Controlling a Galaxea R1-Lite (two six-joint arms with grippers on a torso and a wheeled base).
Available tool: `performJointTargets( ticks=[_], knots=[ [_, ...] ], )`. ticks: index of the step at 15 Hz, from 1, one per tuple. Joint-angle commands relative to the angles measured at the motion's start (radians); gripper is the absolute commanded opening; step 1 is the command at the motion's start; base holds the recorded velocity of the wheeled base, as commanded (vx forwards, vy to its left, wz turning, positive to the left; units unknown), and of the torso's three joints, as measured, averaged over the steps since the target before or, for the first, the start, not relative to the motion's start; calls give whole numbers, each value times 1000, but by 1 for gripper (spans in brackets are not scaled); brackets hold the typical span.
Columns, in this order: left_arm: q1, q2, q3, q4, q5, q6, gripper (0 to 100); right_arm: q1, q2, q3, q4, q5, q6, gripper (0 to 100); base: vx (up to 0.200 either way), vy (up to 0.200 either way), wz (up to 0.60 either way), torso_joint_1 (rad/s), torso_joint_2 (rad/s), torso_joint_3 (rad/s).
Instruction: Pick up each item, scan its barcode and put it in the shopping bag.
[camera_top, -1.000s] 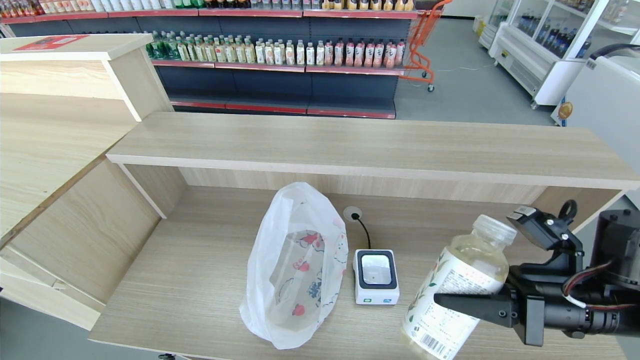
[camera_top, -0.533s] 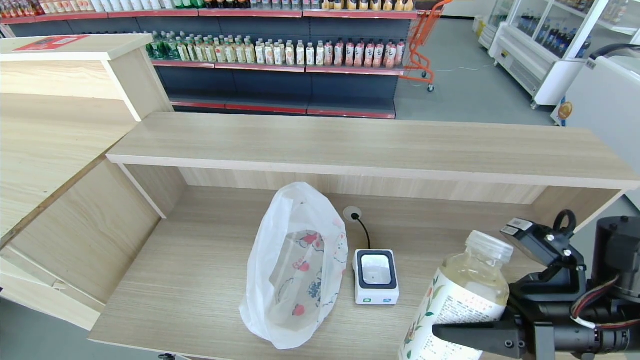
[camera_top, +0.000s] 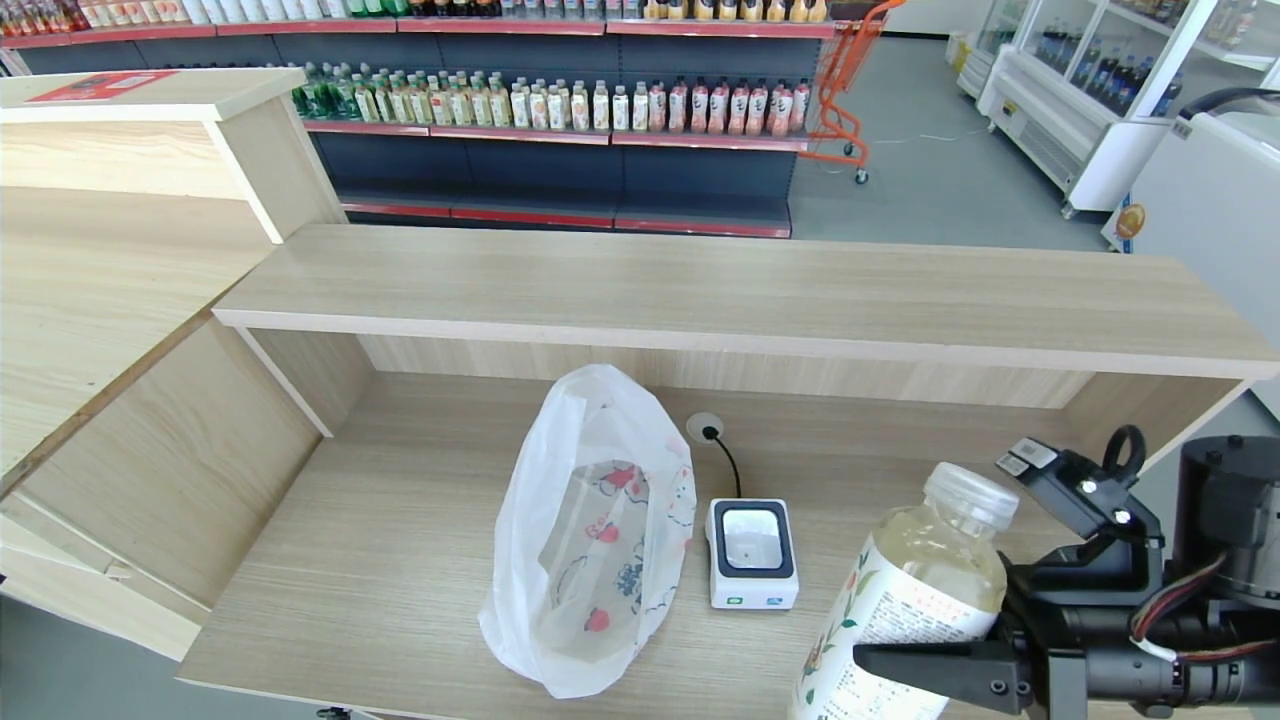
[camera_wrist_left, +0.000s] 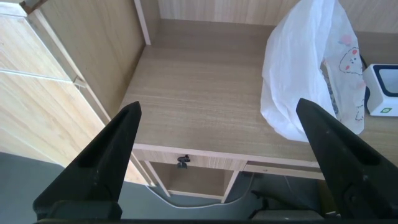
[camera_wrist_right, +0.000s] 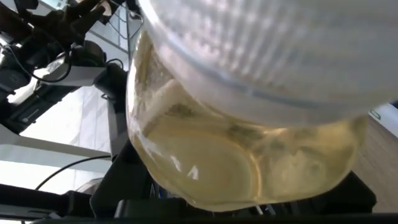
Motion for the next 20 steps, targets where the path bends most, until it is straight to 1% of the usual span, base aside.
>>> performJointTargets(
  ticks=[1, 2, 3, 5, 6, 7, 10, 11, 12, 13, 14, 17, 20],
  knots=[
    [0, 1, 0, 0, 0, 0, 100, -10, 30, -2, -8, -26, -51, 0, 0, 0, 0, 0, 0, 0],
    [0, 0, 0, 0, 0, 0, 100, -30, 63, -5, -17, -77, -134, 0, 0, 0, 0, 0, 0, 0],
    [0, 1, 0, 0, 0, 0, 100, -70, 107, -8, -43, -114, -215, 0, 0, 0, 0, 0, 0, 0],
    [0, 1, 0, 0, 0, 0, 100, -179, 274, -25, -195, -128, -445, 0, 0, 0, 0, 0, 0, 0],
    [0, 1, 0, 0, 0, 0, 100, -203, 356, -54, -268, -129, -525, 0, 0, 0, 0, 0, 0, 0],
    [0, 1, 0, 0, 0, 0, 100, -211, 437, -93, -354, -132, -566, 0, 0, 0, 0, 0, 0, 0],
    [0, 1, 0, 0, 0, 0, 100, -177, 619, -194, -551, -137, -585, 0, 0, 0, 0, 0, 0, 0],
    [0, 1, 0, 0, 0, 0, 100, -171, 670, -217, -614, -137, -592, 0, 0, 0, 0, 0, 0, 0],
    [0, 1, 0, 0, 0, 0, 100, -166, 699, -228, -647, -135, -597, 0, 0, 0, 0, 0, 0, 0],
    [0, 1, 0, 0, 0, 0, 100, -156, 757, -252, -718, -132, -601, 0, 0, 0, 0, 0, 0, 0],
    [0, 1, 0, 0, 0, 0, 100, -149, 787, -274, -739, -129, -604, 0, 0, 0, 0, 0, 0, 0],
    [0, 0, 0, 0, 0, 0, 100, -136, 843, -335, -739, -118, -661, 0, 0, 0, 0, 0, 0, 0],
    [0, 1, 0, 0, 0, 0, 100, -122, 892, -390, -739, -80, -701, 0, 0, 0, 0, 0, 0, 0]
  ],
)
